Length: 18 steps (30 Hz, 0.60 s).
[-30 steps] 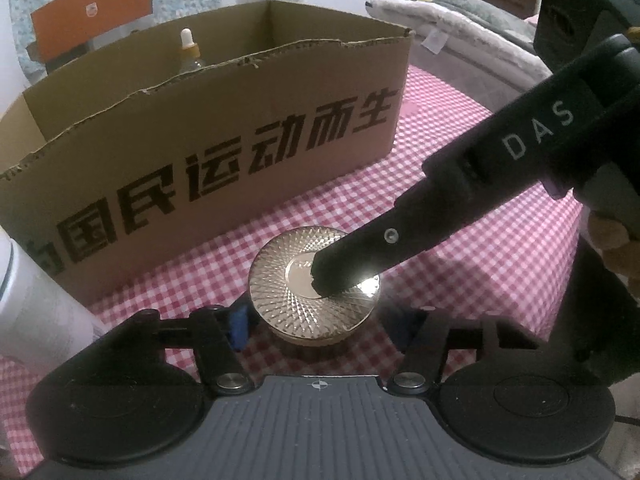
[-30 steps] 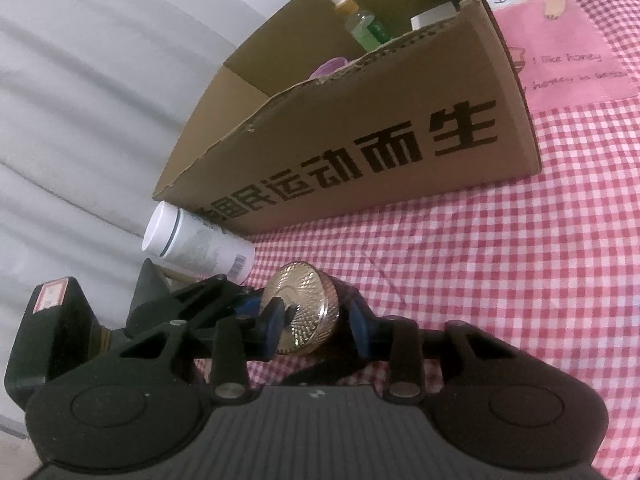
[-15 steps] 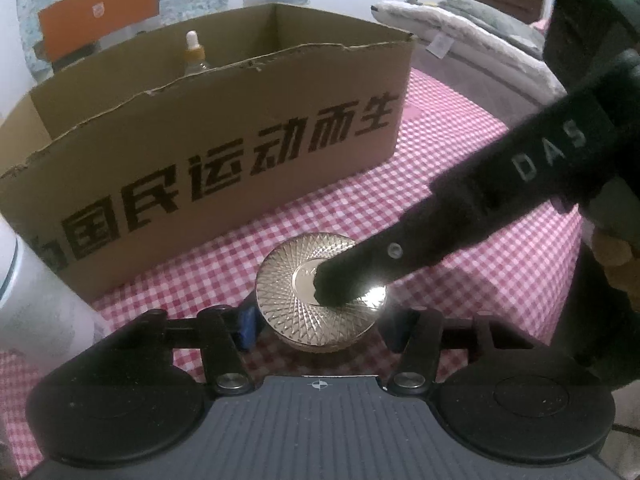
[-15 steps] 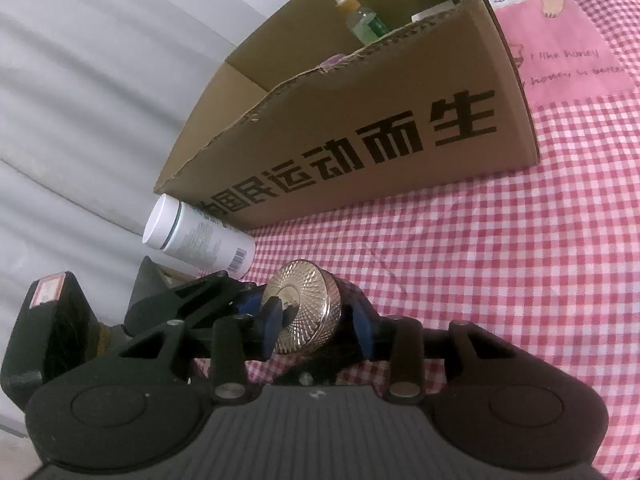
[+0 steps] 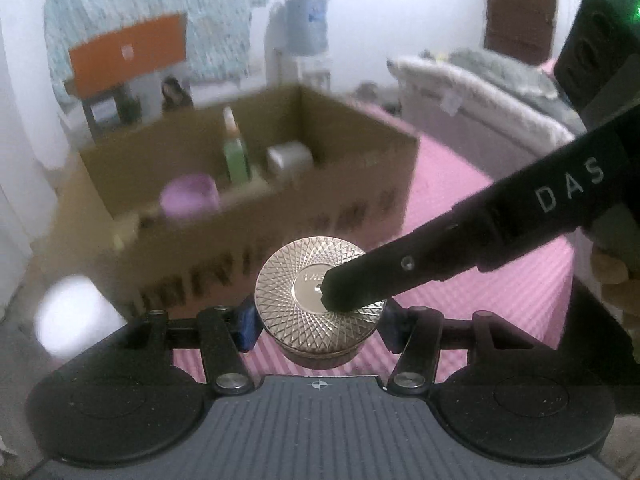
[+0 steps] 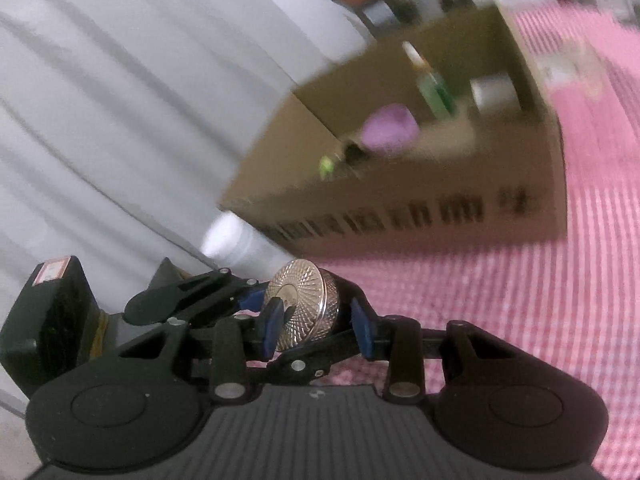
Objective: Organize rigid objects
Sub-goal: 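Carry the gold jar into the box and open the right tool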
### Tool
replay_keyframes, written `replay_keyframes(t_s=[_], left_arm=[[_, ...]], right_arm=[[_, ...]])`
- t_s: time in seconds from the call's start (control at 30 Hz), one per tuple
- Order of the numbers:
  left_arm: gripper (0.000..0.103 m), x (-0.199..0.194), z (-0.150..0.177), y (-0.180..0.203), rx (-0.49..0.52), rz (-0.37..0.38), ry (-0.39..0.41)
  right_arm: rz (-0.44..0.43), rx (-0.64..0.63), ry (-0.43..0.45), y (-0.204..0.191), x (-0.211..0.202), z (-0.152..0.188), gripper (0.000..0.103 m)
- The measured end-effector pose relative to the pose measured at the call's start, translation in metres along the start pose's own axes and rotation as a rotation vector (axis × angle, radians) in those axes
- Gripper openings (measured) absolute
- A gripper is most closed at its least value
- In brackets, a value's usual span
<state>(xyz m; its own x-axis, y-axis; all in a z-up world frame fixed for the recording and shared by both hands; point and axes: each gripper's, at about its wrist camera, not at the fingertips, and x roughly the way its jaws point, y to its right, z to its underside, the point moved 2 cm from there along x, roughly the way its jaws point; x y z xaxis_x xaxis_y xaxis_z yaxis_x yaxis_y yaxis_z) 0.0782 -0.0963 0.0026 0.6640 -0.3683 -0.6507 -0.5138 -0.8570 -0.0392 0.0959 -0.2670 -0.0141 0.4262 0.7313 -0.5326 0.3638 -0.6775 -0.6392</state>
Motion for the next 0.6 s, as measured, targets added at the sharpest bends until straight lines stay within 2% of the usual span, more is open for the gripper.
replay_keyframes(t_s=[0.17,0.3,0.43,0.6], left_arm=[[0.056,-0.016,-0.035,-0.006,0.009,-0.039,0.097],[0.056,-0.008,-0.062,-0.011,0.001,-0.058,0.131],[0.056,0.012,-0.083,-0.022,-0.041,-0.051,0.116],[0.056,0.048,-0.095,-0.038,-0.109,-0.053,0.051]], right_arm=[[-0.010,-0.106,0.090,-0.023,-0.022,-0.031,0.040],[-0.007,-0.165,0.135,-0.029,-0.028,-0.061,0.040],[0.001,-0.185,0.131,-0.020,-0.023,-0.095,0.041],[0.011,-0.168,0.064,0.001,0.004,-0.132,0.041]])
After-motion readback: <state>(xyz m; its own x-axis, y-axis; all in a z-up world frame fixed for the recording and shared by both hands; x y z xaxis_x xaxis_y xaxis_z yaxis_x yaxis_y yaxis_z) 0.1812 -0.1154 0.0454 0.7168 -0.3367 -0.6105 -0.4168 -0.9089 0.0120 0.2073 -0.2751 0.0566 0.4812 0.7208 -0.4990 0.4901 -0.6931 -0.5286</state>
